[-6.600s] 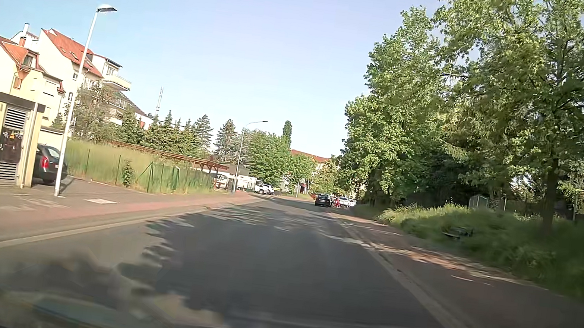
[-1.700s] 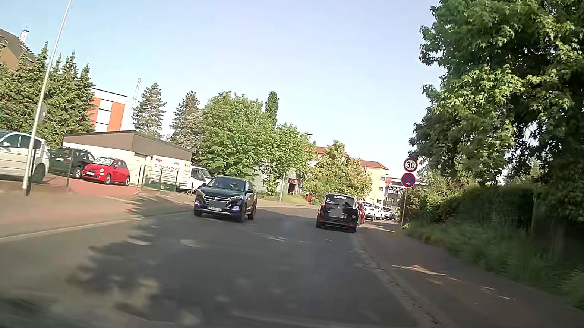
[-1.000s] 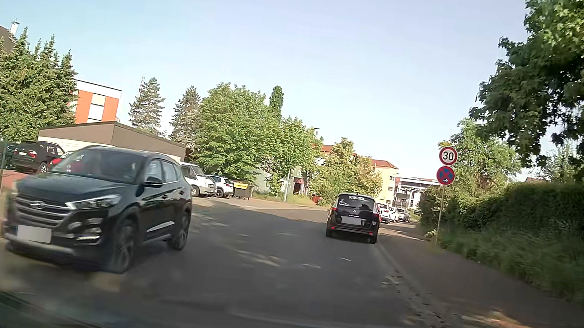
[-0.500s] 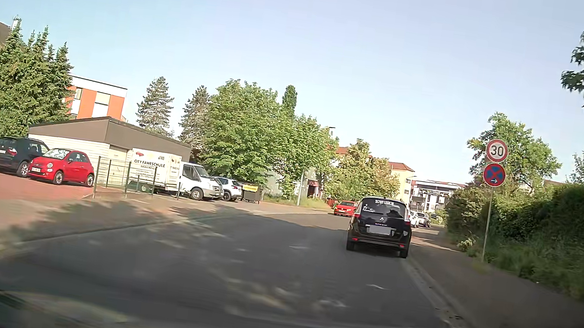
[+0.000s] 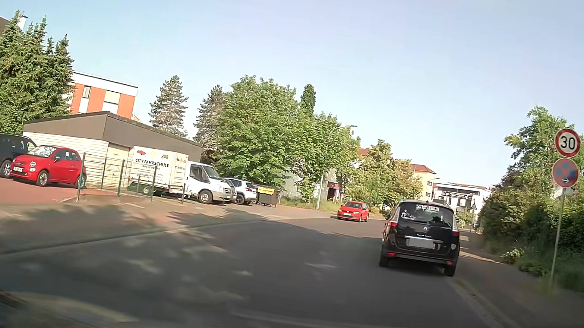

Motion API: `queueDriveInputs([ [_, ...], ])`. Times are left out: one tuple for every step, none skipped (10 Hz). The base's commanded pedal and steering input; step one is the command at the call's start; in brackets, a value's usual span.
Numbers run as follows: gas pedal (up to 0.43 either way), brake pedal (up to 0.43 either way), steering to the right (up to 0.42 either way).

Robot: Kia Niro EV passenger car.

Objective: Follow the waypoints while adhering to traffic rules and regulations

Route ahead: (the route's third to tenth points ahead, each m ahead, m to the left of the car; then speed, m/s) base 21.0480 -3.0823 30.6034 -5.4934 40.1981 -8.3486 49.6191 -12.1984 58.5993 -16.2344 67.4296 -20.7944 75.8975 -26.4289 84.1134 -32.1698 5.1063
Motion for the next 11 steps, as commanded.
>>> queueDriveInputs([
  [0.079, 0.030, -0.051],
  [0.079, 0.030, -0.049],
  [0.079, 0.030, -0.041],
  [0.079, 0.030, -0.036],
  [0.079, 0.030, -0.021],
  [0.079, 0.030, -0.009],
  [0.087, 0.030, 0.011],
  [0.087, 0.030, 0.025],
  [0.098, 0.030, 0.034],
  [0.110, 0.030, 0.049],
  [0.110, 0.030, 0.065],
])
